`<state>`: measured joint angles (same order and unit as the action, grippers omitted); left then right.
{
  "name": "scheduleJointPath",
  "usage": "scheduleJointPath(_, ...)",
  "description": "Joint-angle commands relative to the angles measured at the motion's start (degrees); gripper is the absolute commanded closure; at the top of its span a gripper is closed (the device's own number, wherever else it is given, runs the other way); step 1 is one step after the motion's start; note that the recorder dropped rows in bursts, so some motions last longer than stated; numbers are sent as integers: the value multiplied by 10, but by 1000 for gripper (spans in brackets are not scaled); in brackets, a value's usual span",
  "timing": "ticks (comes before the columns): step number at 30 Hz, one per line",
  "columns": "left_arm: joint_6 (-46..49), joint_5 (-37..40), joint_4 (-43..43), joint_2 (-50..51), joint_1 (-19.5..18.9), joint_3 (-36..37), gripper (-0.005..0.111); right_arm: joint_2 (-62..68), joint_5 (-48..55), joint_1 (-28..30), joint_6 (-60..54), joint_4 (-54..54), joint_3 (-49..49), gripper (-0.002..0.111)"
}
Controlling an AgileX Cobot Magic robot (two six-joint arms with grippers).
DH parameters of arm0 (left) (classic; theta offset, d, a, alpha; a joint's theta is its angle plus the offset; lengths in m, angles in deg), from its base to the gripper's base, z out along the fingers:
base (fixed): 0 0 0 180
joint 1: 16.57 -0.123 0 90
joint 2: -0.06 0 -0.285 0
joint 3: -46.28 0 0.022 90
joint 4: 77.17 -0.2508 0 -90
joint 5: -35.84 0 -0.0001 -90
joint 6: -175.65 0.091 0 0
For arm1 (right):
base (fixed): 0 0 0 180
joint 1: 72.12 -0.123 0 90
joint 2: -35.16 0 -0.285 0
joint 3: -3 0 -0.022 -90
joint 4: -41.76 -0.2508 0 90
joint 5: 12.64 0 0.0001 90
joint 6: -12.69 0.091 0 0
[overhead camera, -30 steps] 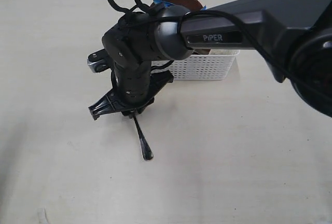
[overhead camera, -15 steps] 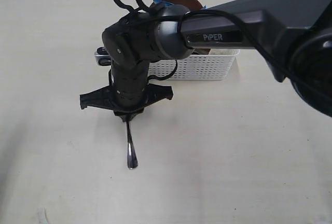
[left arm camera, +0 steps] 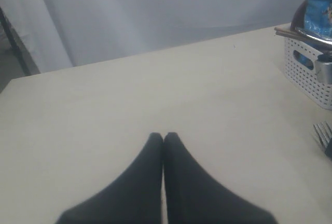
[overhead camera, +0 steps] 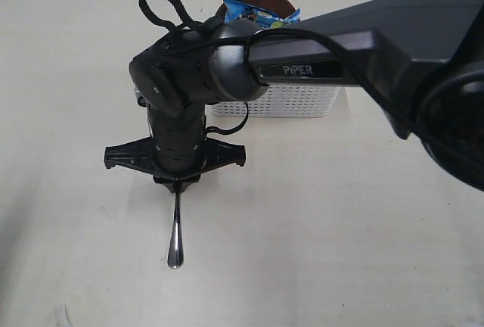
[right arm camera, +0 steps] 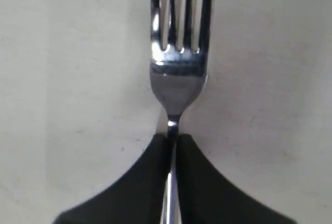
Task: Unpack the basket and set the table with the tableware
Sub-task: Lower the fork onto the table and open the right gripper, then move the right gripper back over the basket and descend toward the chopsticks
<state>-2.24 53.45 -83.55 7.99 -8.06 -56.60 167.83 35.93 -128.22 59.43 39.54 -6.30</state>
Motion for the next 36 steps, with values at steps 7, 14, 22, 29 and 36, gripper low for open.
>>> scheduleJointPath(7, -2, -5, 7, -2, -3, 1, 107, -44, 37, 0, -48, 48, -46, 59)
scheduleJointPath(14, -2, -5, 7, -2, -3, 1, 107, -81, 196, 55, -124, 103, -204, 59)
scheduleJointPath(22, -2, -5, 7, -2, -3, 1, 107, -85, 214, 142, -192, 103, -227, 59)
scheduleJointPath(29, -2, -5, 7, -2, -3, 1, 107, -85, 214, 167, -198, 109, -227, 59)
scheduleJointPath(36, -2, -5, 7, -2, -3, 1, 107, -85, 214, 167, -199, 120, -227, 59)
